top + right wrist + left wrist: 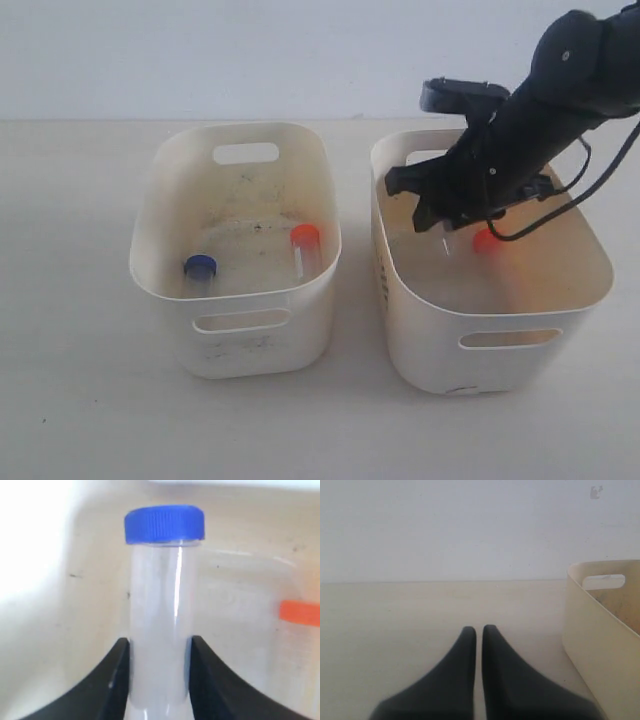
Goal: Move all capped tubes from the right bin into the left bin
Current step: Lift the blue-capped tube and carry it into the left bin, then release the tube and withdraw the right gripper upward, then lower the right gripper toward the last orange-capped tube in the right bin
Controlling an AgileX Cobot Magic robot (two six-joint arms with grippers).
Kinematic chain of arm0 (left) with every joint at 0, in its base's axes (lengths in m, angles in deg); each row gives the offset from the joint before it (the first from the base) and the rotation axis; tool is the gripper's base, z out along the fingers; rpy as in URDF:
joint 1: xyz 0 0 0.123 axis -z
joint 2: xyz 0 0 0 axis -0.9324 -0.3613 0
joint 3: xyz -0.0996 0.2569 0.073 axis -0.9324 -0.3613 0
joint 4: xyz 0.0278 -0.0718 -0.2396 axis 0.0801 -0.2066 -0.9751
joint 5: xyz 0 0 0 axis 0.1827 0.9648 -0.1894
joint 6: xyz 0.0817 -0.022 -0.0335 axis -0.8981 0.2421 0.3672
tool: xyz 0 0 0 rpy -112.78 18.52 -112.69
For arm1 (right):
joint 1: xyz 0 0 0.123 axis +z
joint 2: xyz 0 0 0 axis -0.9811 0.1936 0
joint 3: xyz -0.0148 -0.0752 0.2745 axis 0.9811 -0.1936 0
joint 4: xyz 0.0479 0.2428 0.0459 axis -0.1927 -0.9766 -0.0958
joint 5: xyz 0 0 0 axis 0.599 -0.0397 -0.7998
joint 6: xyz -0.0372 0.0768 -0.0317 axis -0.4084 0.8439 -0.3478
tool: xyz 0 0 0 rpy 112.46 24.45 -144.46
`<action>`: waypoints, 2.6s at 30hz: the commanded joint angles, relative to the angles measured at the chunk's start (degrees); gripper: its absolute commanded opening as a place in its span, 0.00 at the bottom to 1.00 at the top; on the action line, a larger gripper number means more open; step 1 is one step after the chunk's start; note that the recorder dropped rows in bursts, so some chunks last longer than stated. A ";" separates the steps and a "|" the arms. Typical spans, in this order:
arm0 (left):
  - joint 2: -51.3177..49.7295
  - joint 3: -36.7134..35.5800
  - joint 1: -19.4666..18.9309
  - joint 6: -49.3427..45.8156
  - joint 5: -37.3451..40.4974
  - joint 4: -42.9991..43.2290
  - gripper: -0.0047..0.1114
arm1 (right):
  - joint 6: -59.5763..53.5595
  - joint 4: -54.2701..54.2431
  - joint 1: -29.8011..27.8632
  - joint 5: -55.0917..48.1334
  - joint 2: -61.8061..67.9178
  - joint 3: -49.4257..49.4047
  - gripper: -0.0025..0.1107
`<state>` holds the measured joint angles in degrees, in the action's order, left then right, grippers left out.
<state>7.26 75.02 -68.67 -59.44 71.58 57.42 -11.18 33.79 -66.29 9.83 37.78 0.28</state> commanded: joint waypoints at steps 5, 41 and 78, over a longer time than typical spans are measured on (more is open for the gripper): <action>-0.20 0.12 0.41 0.24 -0.42 -0.19 0.08 | 1.22 0.60 -0.04 -1.23 -10.80 0.11 0.02; -0.20 0.12 0.41 0.24 -0.42 -0.19 0.08 | -0.85 -14.77 23.44 15.04 -7.82 0.11 0.51; -0.20 0.12 0.41 0.24 -0.42 -0.19 0.08 | 1.07 1.39 10.64 -6.43 -18.60 0.16 0.22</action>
<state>7.26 75.02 -68.67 -59.44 71.58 57.42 -10.40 33.66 -55.29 5.01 19.87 0.28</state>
